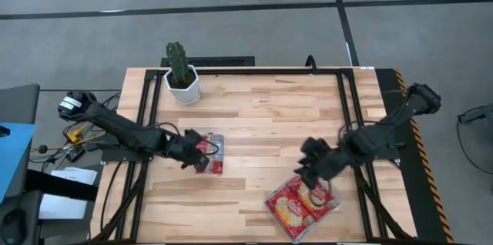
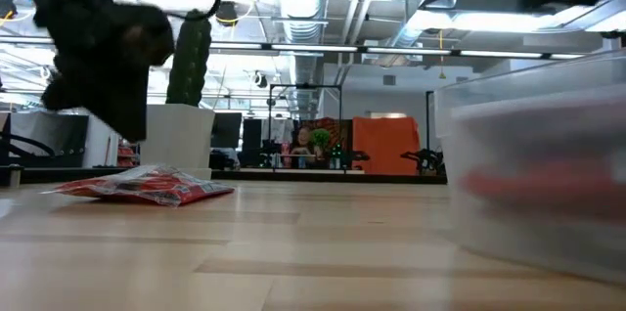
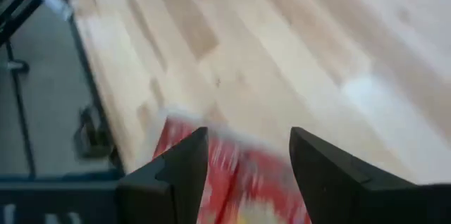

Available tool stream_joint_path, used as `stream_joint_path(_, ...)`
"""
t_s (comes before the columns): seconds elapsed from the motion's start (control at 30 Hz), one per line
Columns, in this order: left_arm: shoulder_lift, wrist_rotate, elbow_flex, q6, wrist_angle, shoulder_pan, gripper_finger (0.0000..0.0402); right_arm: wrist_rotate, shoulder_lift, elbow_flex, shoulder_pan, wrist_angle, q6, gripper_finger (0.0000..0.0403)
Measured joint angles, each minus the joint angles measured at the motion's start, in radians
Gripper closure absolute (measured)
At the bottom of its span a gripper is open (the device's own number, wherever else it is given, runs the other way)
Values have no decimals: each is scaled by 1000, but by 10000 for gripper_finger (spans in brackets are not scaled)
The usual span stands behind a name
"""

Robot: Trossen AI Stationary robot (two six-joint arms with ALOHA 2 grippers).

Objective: Sort popcorn bags into baskets
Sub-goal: Put the red popcorn bag into the transparent container

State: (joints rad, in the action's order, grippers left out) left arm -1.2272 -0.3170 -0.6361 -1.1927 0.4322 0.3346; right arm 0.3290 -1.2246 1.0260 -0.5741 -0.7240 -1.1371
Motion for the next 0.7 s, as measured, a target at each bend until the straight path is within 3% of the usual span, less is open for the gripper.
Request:
stream_joint_path(0.23, -1, -55, 180, -139, -235, 5, 400, 8, -137, 0, 242, 290, 178, 185)
stream_joint_path(0.43, 0, -92, 263, -209, -302, 7, 401, -38, -312, 0, 351, 562, 166, 182)
stream_joint_path(0.7, -75, -113, 306, -299, -413, 6, 401, -94, -594, 0, 411, 922, 10, 183)
